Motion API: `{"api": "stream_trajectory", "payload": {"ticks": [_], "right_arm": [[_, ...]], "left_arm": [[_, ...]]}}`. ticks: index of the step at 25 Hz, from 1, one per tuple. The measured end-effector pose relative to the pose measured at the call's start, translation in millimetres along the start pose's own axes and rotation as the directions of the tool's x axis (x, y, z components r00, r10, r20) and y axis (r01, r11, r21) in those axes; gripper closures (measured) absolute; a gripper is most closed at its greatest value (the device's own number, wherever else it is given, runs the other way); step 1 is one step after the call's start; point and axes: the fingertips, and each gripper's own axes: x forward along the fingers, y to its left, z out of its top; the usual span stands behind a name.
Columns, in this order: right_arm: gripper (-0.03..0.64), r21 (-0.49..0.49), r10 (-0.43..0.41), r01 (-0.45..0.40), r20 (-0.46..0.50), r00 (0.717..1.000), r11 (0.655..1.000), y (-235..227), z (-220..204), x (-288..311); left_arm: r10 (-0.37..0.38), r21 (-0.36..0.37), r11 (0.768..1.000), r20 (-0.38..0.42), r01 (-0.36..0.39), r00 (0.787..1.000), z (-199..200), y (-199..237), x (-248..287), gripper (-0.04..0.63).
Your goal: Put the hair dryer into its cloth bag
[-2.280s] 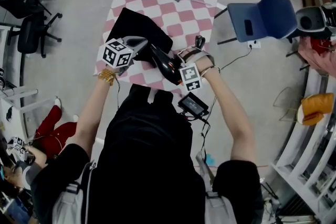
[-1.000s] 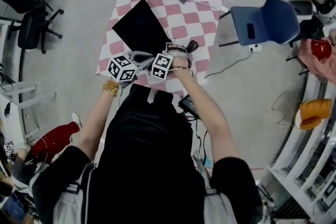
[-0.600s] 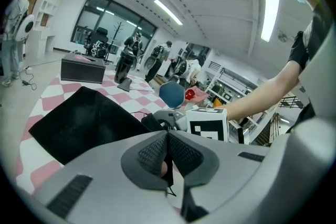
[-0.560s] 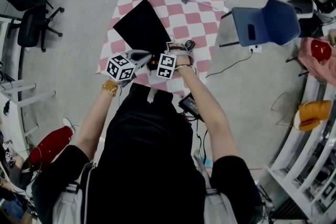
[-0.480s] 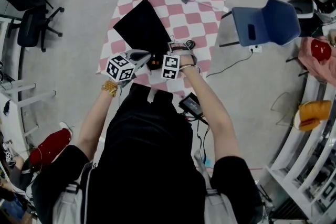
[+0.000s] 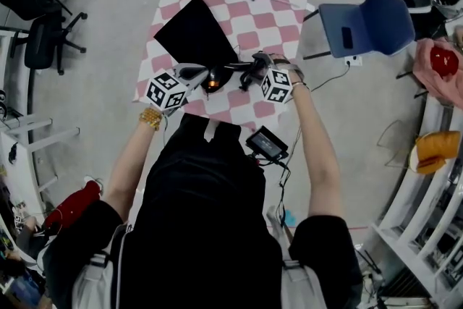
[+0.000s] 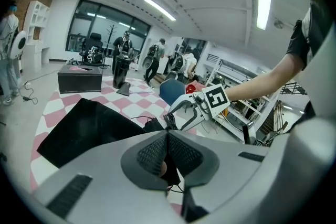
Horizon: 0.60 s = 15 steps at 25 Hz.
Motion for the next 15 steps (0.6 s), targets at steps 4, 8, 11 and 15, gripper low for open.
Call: {"api": "stream_trajectory", "payload": {"ticks": [4,8,11,15], "right_arm": [[0.345,-0.018,0.058,-0.058,0.008,0.998,0.998,8,14,-4],[0.345,-0.082,0.123,-0.127,-0.052,0.991,0.989,16,-3,8],[0.344,-0.070,0.132,-0.136,-0.059,0.989,0.988,13,-11,-2],[0.331,-0.182,0.132,-0.170,-0.203,0.970,0.969,20,-48,-6]], "left_arm": [[0.010,0.027,1.000,-0.009,-0.010,1.000,7,-2,3,0.578],[-0.003,0.030,1.000,0.026,0.002,1.000,25,-3,9,0.578],[-0.007,0.066,0.998,0.001,0.007,1.000,32,-10,15,0.578],[0.063,0.160,0.986,-0.082,-0.049,0.995,33,0,29,0.572]]}}
